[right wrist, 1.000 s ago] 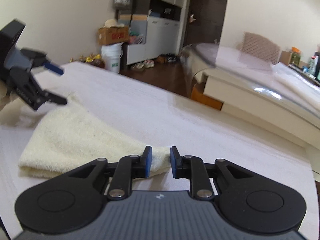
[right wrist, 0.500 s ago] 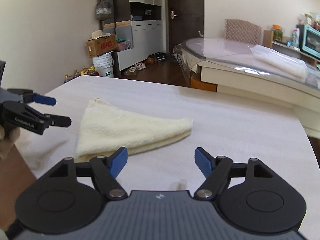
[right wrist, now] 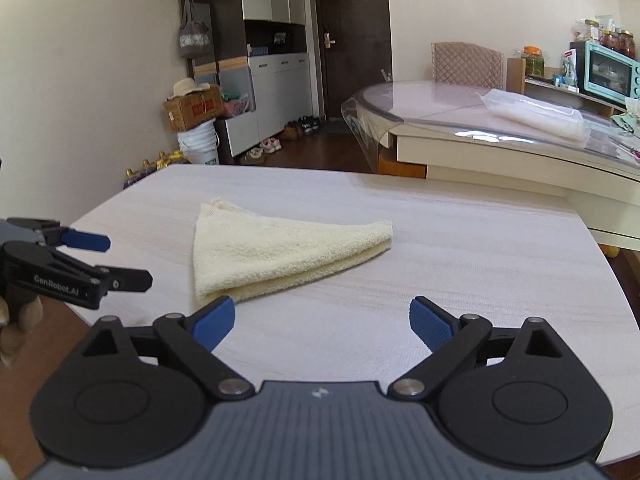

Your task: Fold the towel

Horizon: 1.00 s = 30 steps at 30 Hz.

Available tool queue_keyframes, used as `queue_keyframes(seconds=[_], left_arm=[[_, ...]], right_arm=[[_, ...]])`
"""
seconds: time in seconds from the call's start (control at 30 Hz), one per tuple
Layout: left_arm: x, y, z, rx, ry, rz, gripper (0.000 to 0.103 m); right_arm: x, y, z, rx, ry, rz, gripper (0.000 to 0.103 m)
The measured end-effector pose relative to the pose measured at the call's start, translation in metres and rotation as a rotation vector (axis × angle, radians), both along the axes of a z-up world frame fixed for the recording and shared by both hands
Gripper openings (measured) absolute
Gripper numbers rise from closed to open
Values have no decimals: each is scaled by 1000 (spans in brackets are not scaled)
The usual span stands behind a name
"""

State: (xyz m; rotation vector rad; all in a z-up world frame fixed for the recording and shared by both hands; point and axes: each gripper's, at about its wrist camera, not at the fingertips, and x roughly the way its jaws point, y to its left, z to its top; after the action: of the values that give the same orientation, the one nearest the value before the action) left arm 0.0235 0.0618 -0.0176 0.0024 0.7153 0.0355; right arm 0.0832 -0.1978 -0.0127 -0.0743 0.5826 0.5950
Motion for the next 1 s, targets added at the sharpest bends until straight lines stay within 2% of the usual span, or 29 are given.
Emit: queue_keyframes(seconds=[0.2,0.6,1.0], left_arm=[[-13,-6,3,14,0,24,103],[-36,-15,14,25,-39,29,103],[-26,-10,15,35,-38,34,103]], right_arm=[[-15,-5,6,39,-37,-3,102],[-40,-11,12,42,-64,-17,102],[-30,-4,11,32,-65,-16,102]])
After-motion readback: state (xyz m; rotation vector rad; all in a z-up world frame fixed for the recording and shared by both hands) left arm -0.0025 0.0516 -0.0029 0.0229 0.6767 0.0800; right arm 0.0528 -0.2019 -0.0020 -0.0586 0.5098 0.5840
